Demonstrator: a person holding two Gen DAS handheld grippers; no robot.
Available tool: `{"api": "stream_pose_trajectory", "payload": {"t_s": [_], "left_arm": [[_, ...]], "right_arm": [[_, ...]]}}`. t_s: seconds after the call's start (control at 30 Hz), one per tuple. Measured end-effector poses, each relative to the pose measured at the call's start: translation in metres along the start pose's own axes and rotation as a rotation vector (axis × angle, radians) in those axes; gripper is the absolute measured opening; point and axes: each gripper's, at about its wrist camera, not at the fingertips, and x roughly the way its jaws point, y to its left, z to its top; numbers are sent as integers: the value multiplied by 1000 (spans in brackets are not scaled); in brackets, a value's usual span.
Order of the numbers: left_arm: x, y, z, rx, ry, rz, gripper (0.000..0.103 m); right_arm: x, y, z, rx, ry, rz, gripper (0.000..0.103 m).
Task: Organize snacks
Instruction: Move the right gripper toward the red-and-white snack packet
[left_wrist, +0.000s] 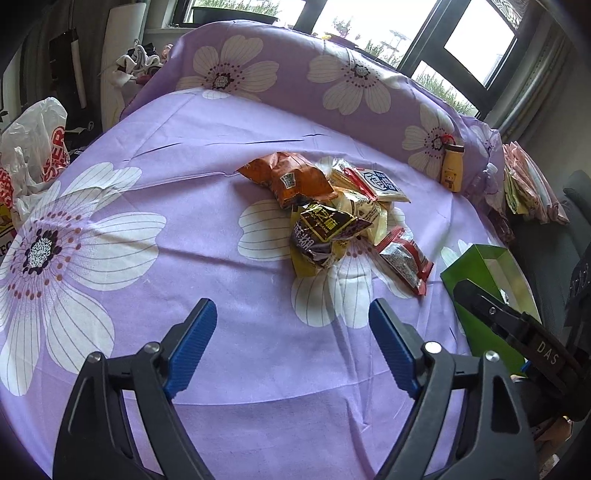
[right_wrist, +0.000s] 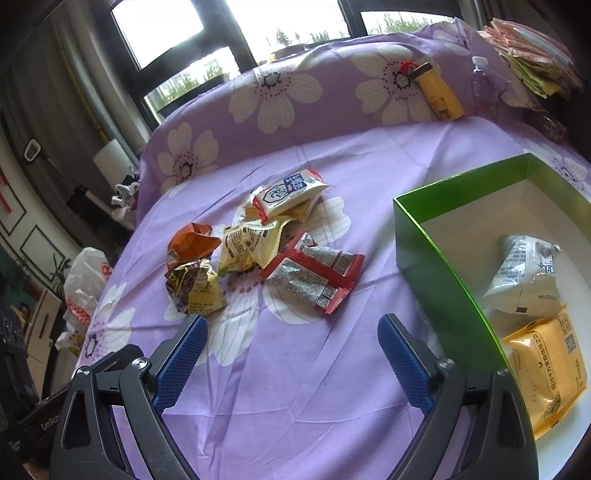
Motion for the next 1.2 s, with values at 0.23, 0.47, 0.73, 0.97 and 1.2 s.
{"api": "stream_pose_trajectory", "payload": {"t_s": [0.23,0.47,0.73,0.97,1.2], "left_arm": [[2,-1,0,6,21,-8,68],[6,1,0,10,58,8,52],[4,1,3,20,69,-11,51],[4,6,6,-4,73,-18,51],[13,0,4,10,115,-49,51]], "right_arm": [[1,0,0,-1,2,-1,93],[-3,-3,3,-2,6,-25,93],[16,4,25,-1,71,-78,93],[75,20,62,-60,187,-137,93],[120,23,62,-178,283,-163,79]]}}
